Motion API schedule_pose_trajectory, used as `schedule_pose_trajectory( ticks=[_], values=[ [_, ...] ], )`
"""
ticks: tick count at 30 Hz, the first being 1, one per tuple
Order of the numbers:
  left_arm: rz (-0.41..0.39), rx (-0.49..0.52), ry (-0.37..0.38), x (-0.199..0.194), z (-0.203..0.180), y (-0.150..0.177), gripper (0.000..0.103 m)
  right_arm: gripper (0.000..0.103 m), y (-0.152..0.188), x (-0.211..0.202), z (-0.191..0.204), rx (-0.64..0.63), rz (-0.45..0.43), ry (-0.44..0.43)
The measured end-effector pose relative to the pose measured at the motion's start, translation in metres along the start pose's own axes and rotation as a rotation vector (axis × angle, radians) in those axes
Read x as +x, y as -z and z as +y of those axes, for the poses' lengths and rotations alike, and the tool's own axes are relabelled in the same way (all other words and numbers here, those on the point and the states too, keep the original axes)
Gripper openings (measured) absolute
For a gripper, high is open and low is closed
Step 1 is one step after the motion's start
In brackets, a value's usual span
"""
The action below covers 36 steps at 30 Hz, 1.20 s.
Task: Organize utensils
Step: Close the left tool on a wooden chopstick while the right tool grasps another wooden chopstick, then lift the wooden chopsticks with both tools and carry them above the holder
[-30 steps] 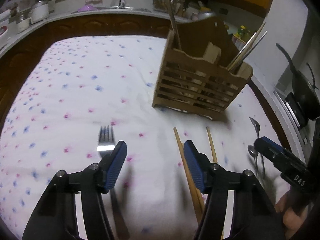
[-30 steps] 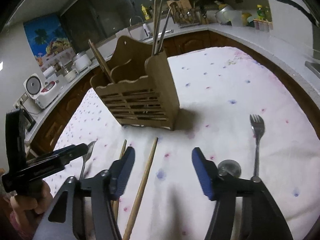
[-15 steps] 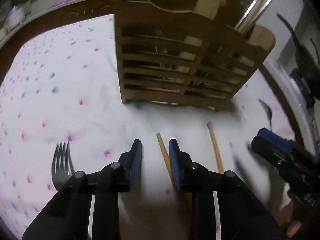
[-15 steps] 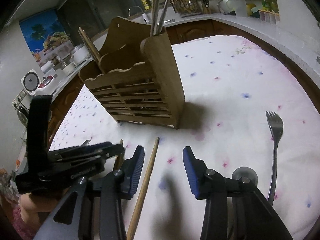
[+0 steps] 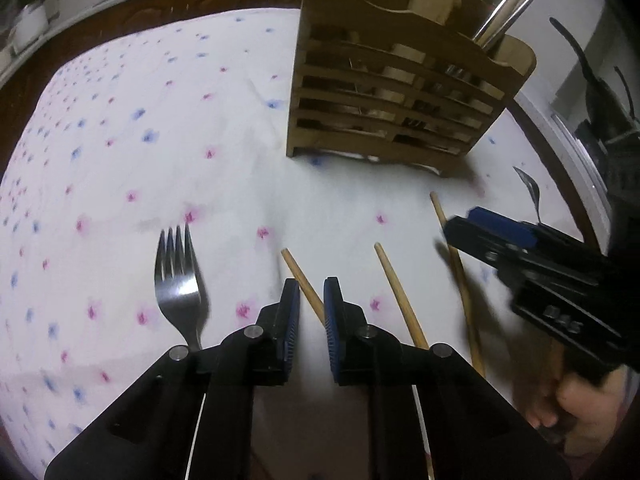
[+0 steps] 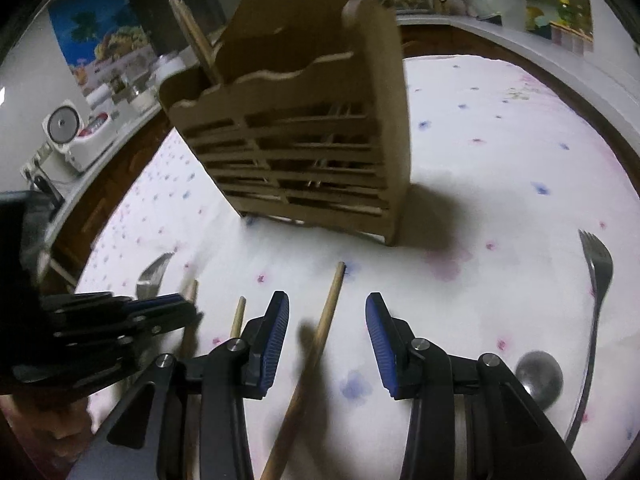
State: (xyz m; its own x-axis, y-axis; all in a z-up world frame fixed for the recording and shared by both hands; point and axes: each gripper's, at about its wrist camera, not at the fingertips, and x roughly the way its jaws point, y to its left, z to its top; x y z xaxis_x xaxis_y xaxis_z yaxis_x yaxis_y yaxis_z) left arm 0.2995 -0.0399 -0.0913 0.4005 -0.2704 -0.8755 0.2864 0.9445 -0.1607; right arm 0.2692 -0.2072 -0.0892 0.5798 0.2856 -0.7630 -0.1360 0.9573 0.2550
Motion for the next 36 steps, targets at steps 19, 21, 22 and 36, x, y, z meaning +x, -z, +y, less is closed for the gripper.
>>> schedule_pose_trajectory(
  ticks=[19,21,22,36],
  values=[
    [-0.069,0.041,-0.054,-0.003,-0.02,0.011,0.005,0.006,-0.003,0.007,0.006,-0.076,0.025,0.01],
    [-0.084,0.038,-0.045,-0.012,-0.02,0.017,0.005,0.005,-0.002,-0.002,0.007,-0.072,0.009,-0.004],
    [-0.091,0.037,-0.039,-0.017,-0.02,0.019,0.005,0.005,-0.002,-0.006,0.008,-0.07,0.002,-0.015],
    [-0.312,0.011,0.057,-0.123,-0.02,0.034,0.005,0.005,-0.005,-0.097,0.029,-0.083,-0.166,-0.081]
  ],
)
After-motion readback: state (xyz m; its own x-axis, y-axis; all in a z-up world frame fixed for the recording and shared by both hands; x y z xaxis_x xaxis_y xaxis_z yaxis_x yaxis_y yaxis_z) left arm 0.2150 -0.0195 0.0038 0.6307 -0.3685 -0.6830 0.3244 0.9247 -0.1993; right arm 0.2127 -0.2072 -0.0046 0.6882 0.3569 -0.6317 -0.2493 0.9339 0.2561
